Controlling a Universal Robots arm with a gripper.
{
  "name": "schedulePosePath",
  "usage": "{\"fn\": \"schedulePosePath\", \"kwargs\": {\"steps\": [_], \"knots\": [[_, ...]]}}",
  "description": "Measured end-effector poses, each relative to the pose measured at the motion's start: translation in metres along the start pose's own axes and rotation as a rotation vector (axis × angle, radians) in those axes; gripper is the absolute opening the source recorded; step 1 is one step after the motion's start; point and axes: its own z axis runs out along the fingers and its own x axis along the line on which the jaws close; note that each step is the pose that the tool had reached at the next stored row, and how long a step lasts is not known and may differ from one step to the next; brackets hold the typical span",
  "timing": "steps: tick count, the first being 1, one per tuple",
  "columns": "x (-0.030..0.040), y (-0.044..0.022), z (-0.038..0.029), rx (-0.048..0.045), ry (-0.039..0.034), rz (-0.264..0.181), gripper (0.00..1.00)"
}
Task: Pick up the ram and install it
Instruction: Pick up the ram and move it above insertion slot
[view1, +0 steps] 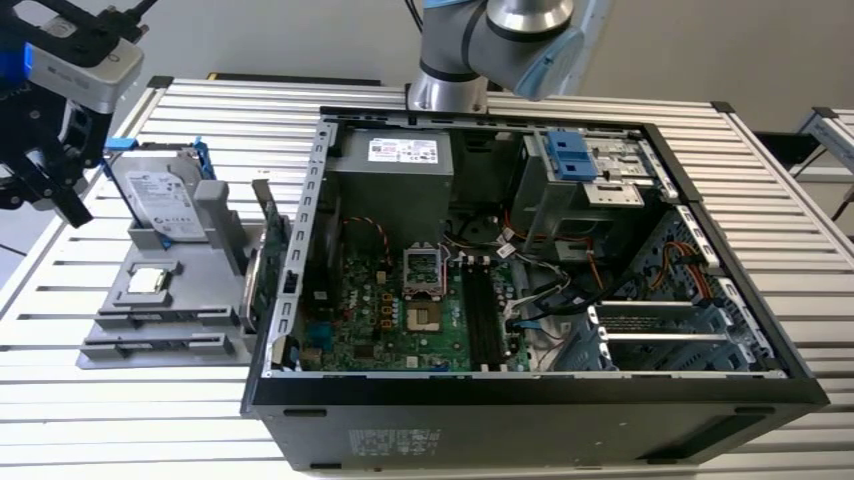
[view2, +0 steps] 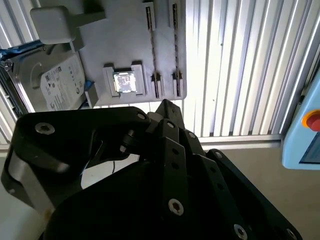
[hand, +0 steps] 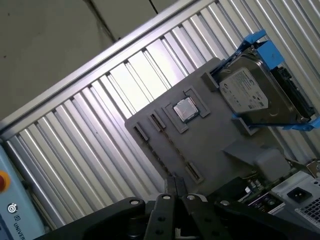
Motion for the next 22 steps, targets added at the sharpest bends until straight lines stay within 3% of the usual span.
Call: {"fn": "schedulePosePath", "kwargs": {"steps": [22], "knots": [[0.0000,0.0000,0.0001,-0.0001,0.0024,-0.049,0.00]]}}
